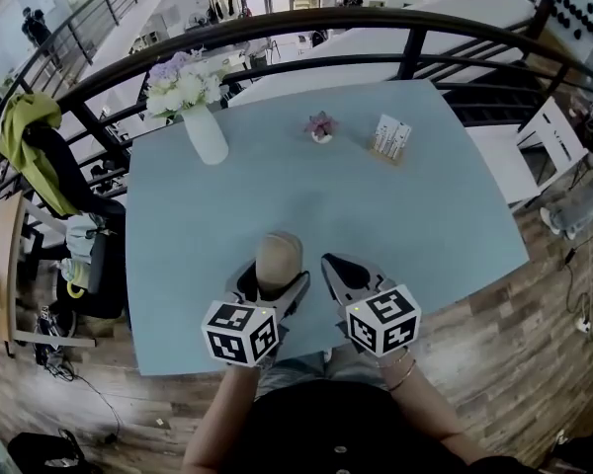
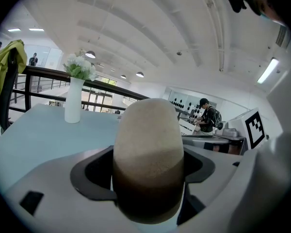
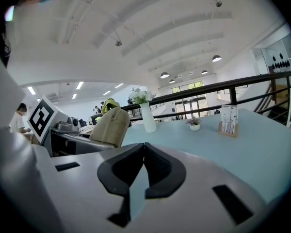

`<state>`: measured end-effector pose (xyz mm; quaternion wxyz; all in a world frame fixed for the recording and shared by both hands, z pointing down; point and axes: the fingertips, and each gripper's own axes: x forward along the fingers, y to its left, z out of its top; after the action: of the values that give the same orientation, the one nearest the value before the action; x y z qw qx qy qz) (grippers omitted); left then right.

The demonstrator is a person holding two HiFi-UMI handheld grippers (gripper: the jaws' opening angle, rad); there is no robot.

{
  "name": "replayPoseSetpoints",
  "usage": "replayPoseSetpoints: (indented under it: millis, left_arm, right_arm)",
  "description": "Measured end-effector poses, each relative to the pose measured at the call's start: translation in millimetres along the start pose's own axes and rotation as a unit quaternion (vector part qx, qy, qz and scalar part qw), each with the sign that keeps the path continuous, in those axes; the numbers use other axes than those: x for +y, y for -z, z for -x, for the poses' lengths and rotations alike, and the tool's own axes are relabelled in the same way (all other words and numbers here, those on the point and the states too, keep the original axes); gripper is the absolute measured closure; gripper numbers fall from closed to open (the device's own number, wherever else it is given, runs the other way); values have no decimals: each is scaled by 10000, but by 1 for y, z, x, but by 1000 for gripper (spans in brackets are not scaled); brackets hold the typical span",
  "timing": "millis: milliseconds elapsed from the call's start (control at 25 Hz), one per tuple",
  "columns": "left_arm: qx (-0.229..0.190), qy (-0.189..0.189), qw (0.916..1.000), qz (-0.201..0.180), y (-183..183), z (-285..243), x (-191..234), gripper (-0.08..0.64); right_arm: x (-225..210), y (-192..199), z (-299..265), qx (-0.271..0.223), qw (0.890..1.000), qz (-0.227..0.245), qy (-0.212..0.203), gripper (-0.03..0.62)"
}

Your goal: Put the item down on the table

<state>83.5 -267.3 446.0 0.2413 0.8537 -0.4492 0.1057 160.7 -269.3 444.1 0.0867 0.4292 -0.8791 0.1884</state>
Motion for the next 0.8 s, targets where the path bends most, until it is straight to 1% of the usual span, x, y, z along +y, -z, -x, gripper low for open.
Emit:
replayPoseSetpoints:
  millis: [200,400,600,800]
  left_arm:
    - [225,42,9997,-97,0,-3,11,164]
    - [501,84,9977,-452,1,-11,24,164]
    - [817,148,9929,-857,4,-25,44,164]
    - [1168,320,9854,-1201,13,-47,60,164]
  right_arm:
    - [-3,-4,-11,51,10000,-47,41,588]
    - [-11,1,-21,154,9997,-149,116,587]
    - [-22,9,-35,251,9988,-300,293,588]
    - [-33,19,-49,343,9978,-373,431,587]
